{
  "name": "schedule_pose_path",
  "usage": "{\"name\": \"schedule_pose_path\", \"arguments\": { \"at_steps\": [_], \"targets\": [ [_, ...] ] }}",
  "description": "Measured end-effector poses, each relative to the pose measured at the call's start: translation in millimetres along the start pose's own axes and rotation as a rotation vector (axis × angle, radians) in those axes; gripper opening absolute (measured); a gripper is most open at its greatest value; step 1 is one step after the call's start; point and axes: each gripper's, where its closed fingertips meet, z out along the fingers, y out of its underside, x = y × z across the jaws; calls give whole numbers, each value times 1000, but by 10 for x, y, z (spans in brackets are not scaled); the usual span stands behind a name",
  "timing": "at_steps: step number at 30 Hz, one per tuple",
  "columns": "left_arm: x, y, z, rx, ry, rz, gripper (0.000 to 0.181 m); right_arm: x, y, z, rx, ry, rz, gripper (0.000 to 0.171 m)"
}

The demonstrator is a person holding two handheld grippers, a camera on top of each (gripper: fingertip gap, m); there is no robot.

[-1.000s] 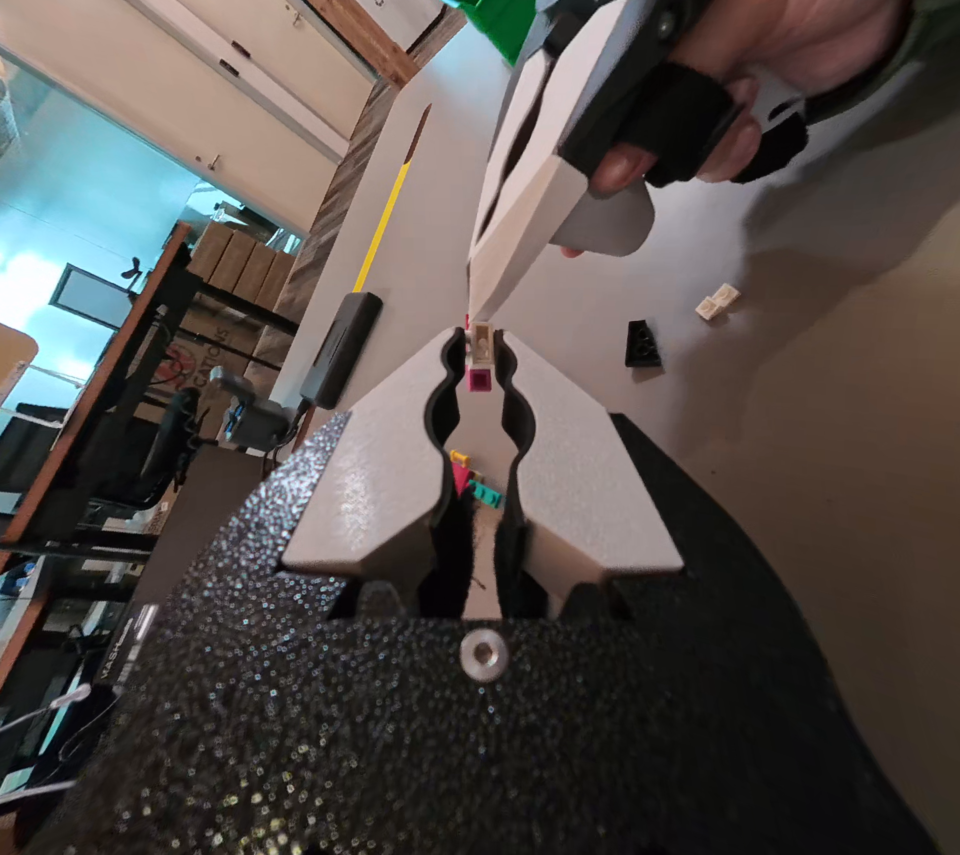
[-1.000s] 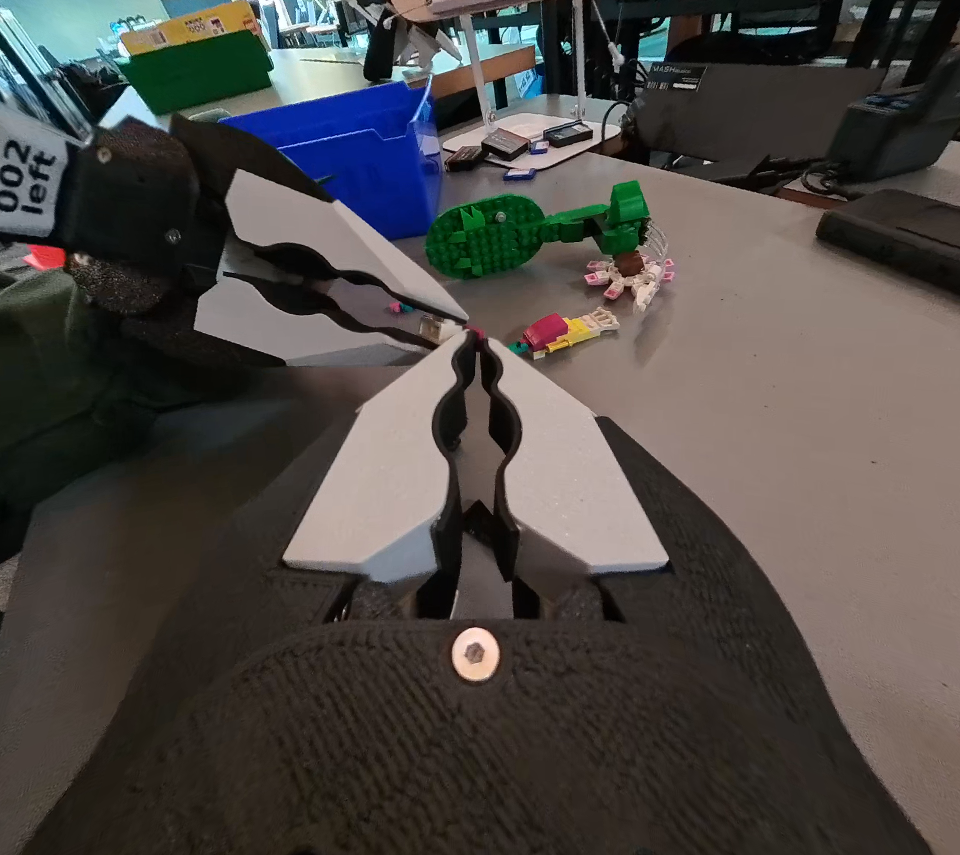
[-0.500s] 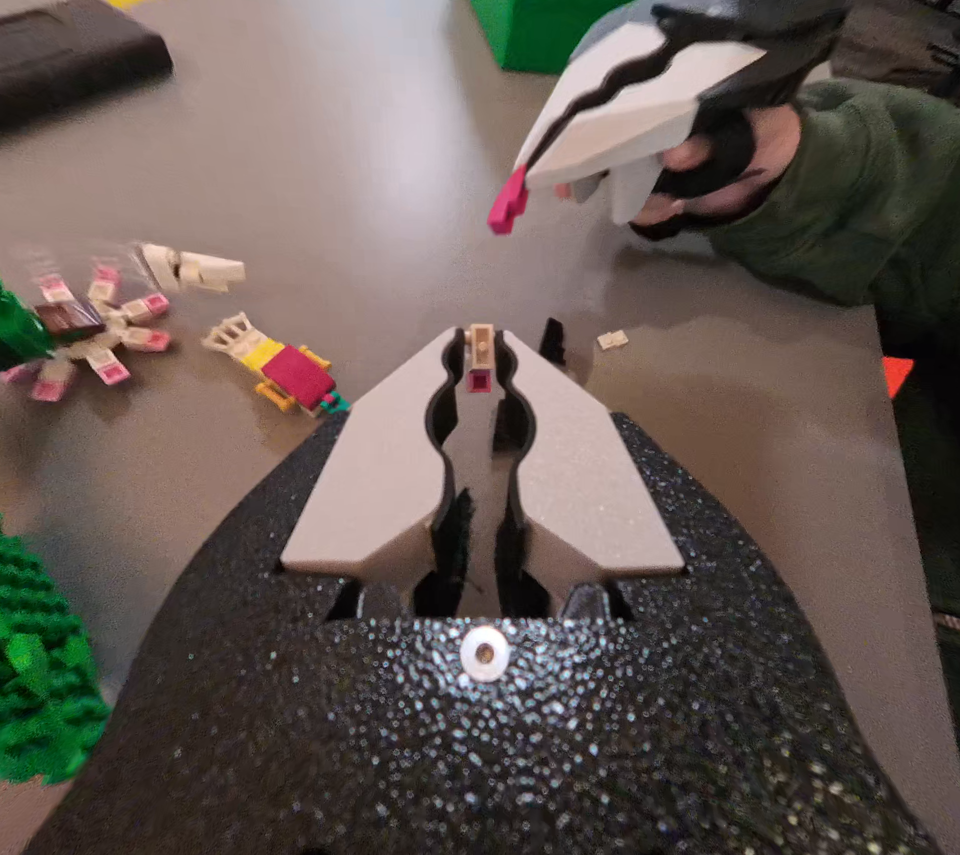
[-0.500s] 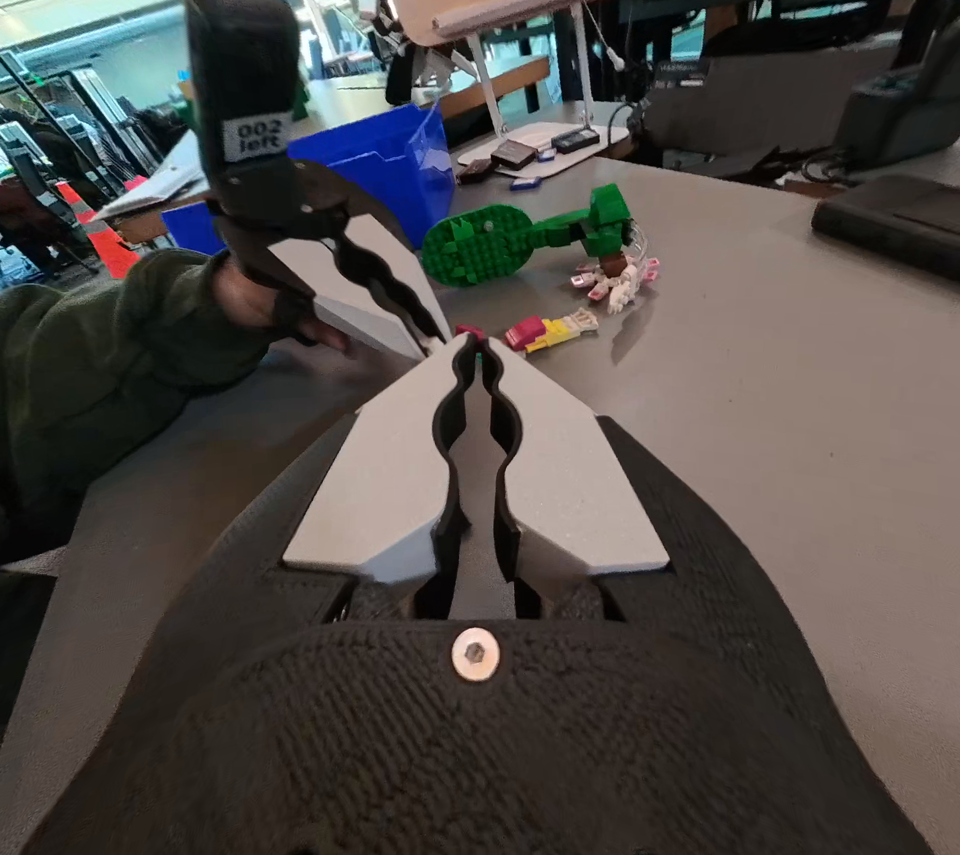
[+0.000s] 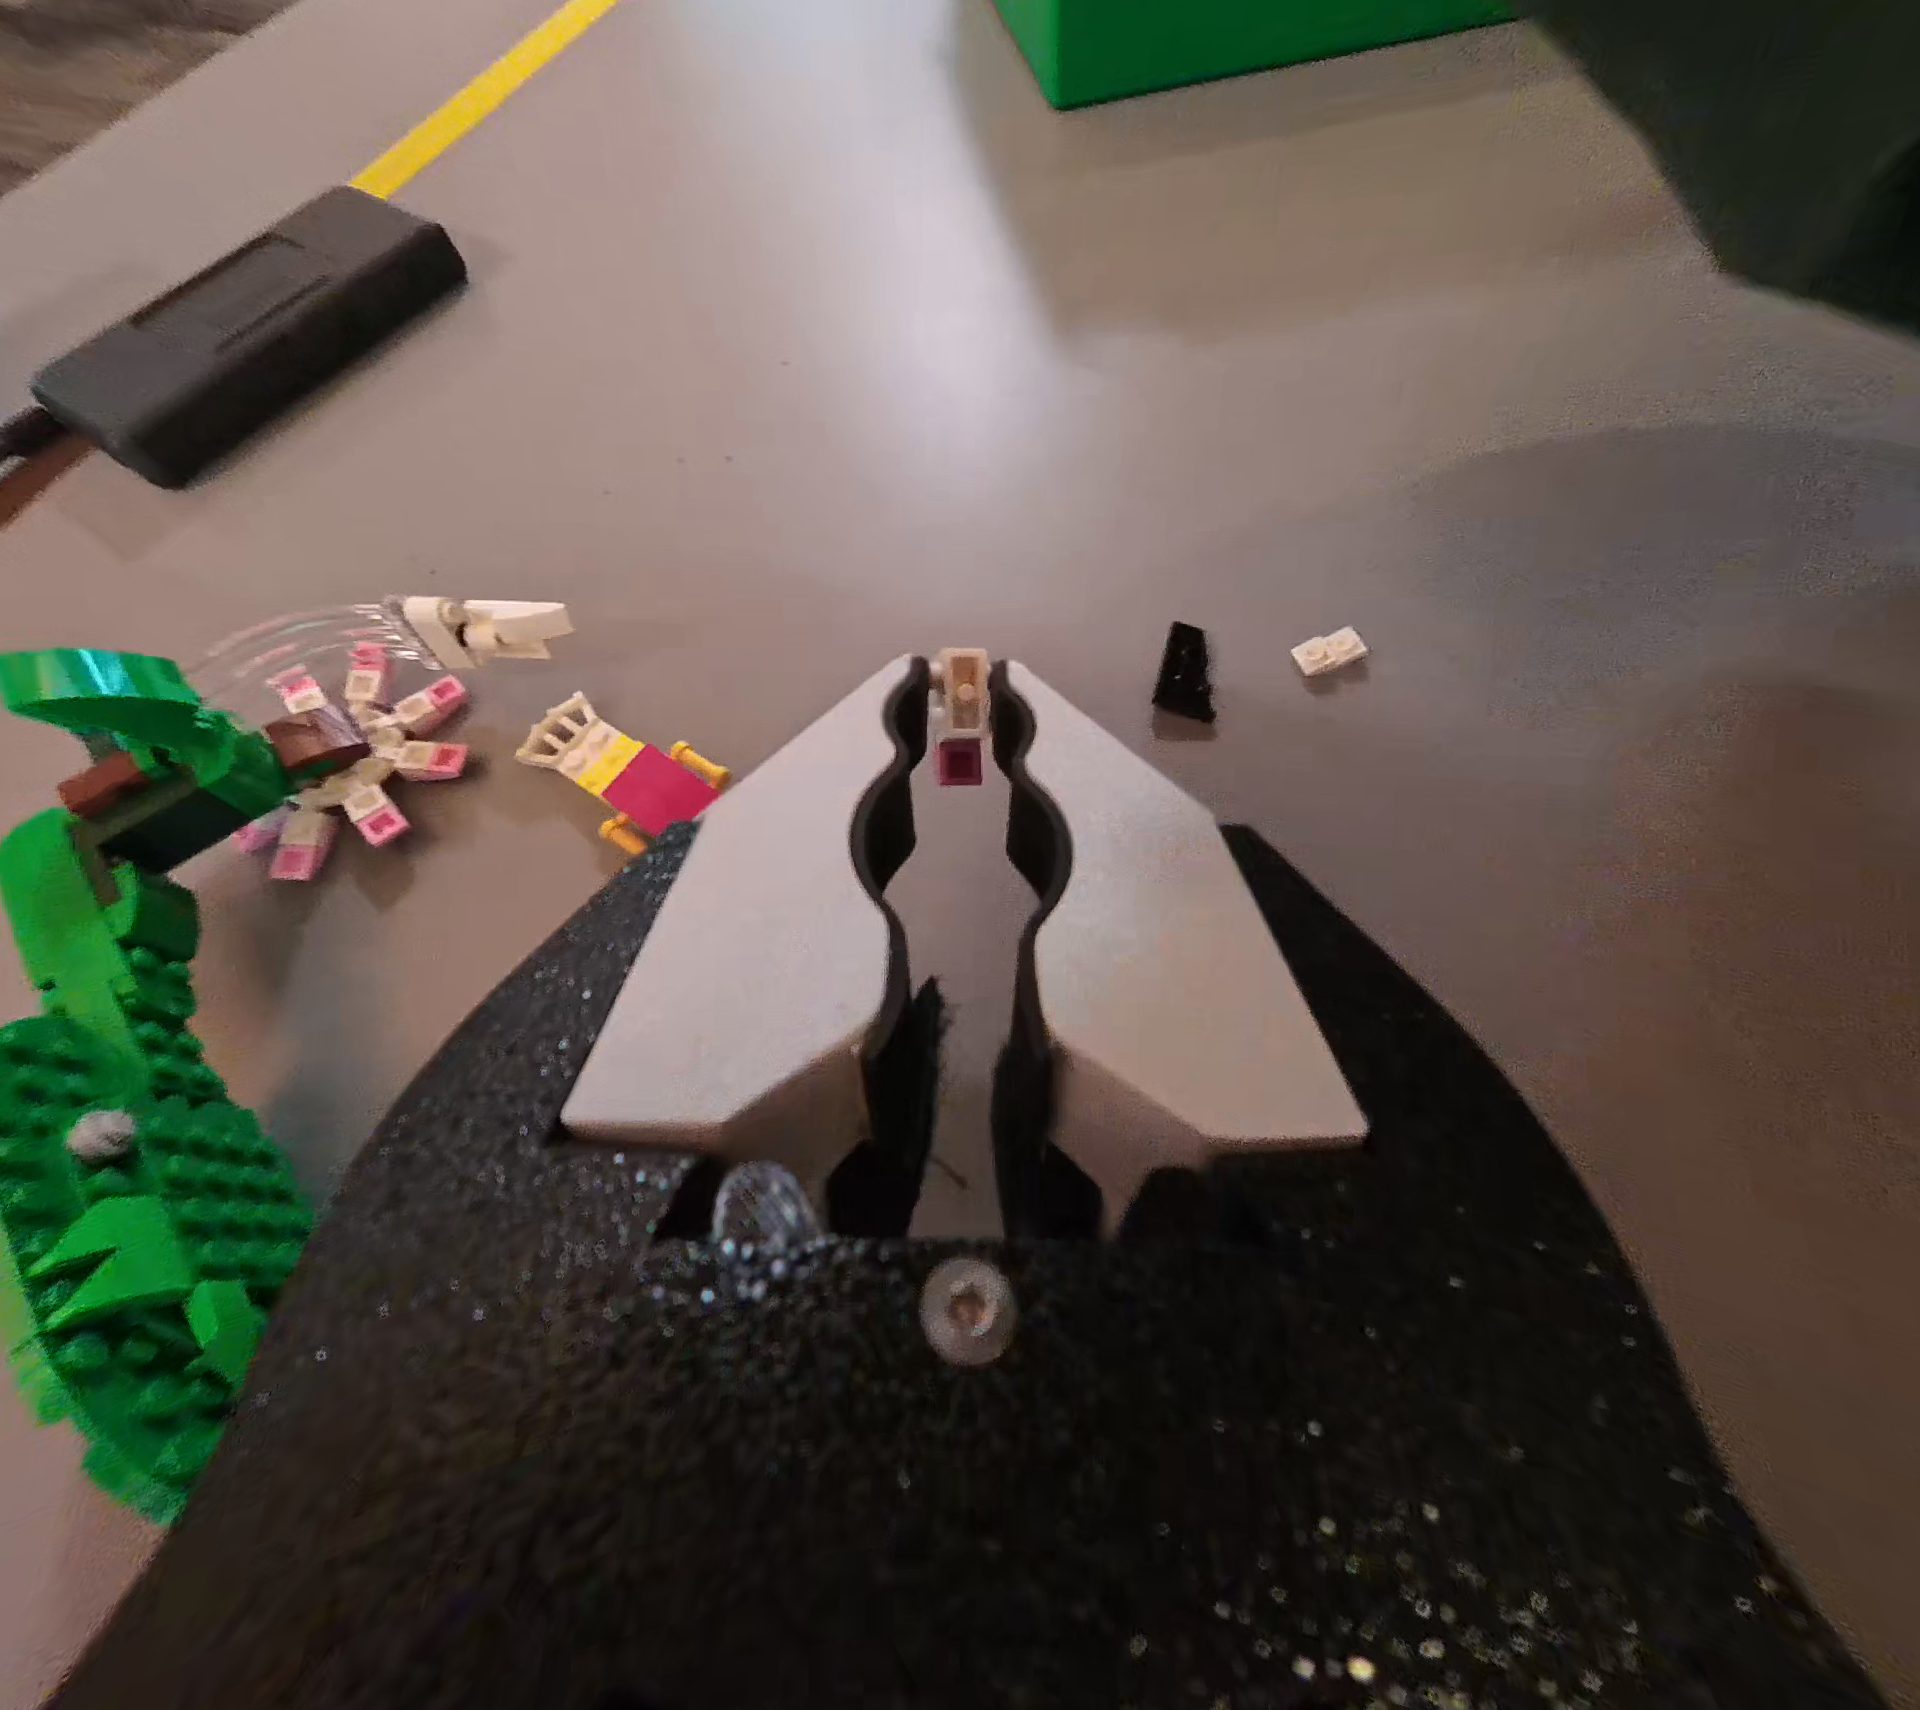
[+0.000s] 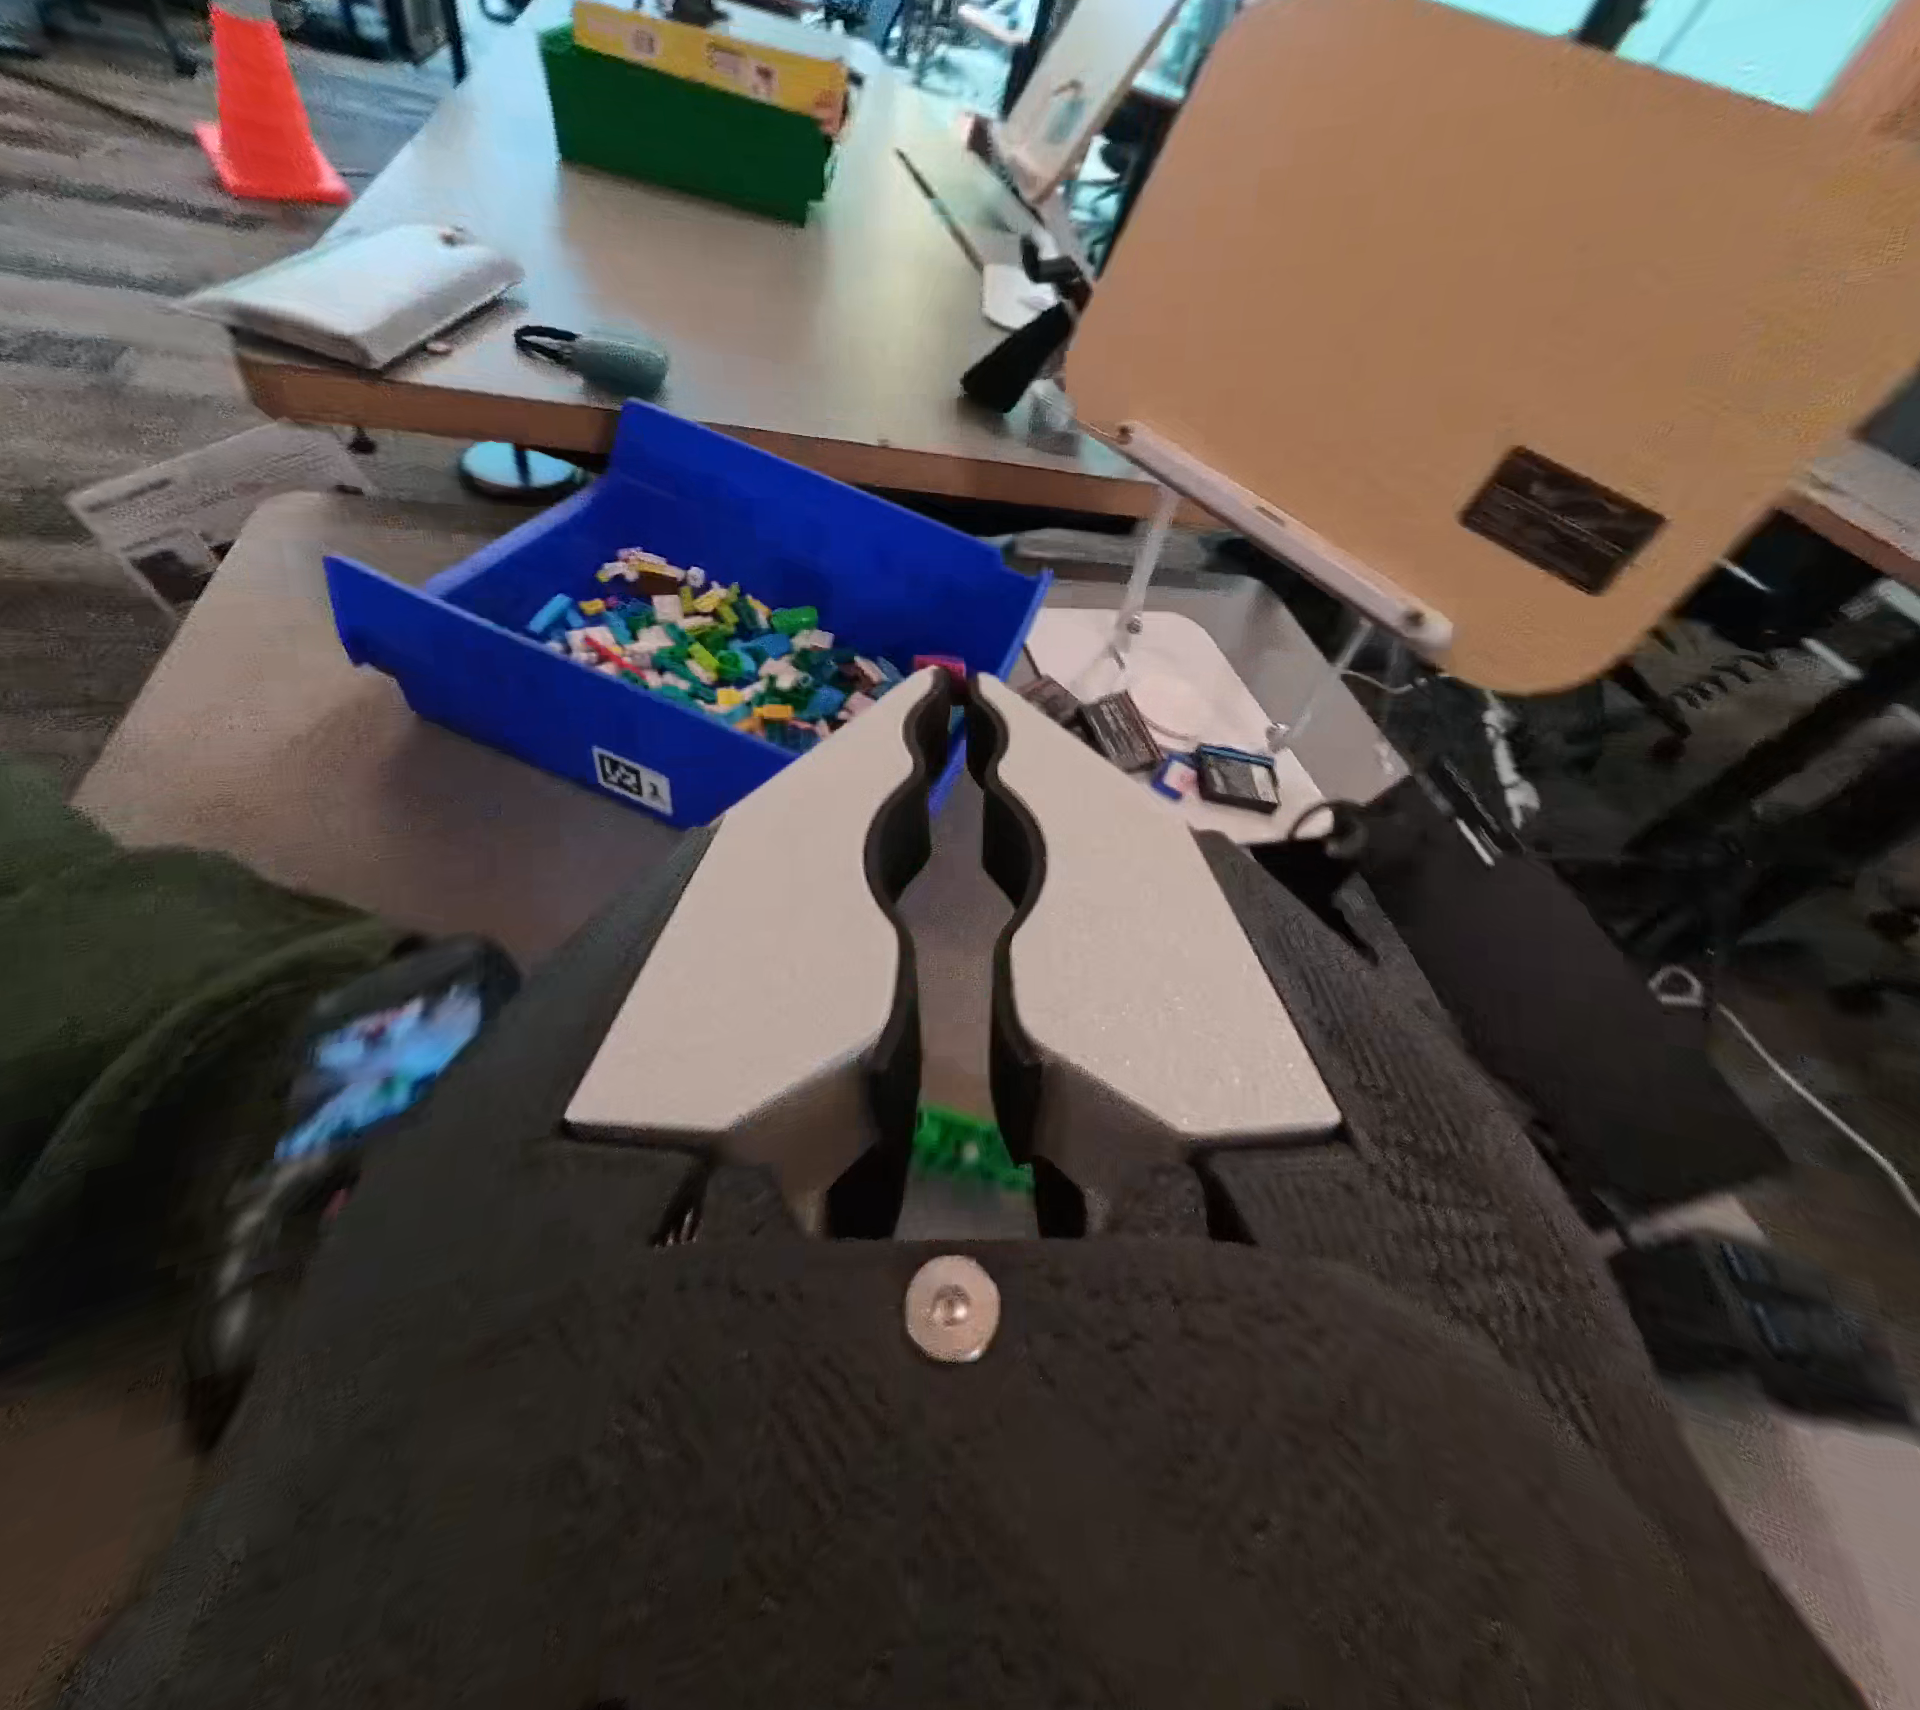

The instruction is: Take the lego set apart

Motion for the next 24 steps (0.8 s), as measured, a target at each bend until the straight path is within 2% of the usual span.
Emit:
{"name": "schedule_pose_path", "arguments": {
  "at_steps": [1,4,7,9,13,15,18,21,24],
  "targets": [
    [1,-13,-2,9,-4,6,10,-49,-100,242,-26,-51,-13,6],
    [45,-58,-5,37,16,-5,10,-270,-90,887,-229,-231,47,14],
    [13,-60,-18,48,11,-10,10,-299,47,1336,-371,-251,142,22],
    [-6,-96,-56,88,40,-65,10,-326,118,1500,-417,-260,158,32],
    [-87,-104,-112,109,32,-91,10,-283,40,1531,-397,-256,135,36],
    [-112,-138,-147,138,32,-104,10,-197,-124,1340,-322,-252,139,36],
    [-183,-292,-296,264,60,-161,10,31,-315,754,-187,-182,119,36],
    [-177,-634,-643,558,224,-276,10,200,-211,-22,-85,-41,130,36],
    [-278,-886,-1044,864,400,-491,10,84,154,-671,-12,50,229,41]
  ]
}}
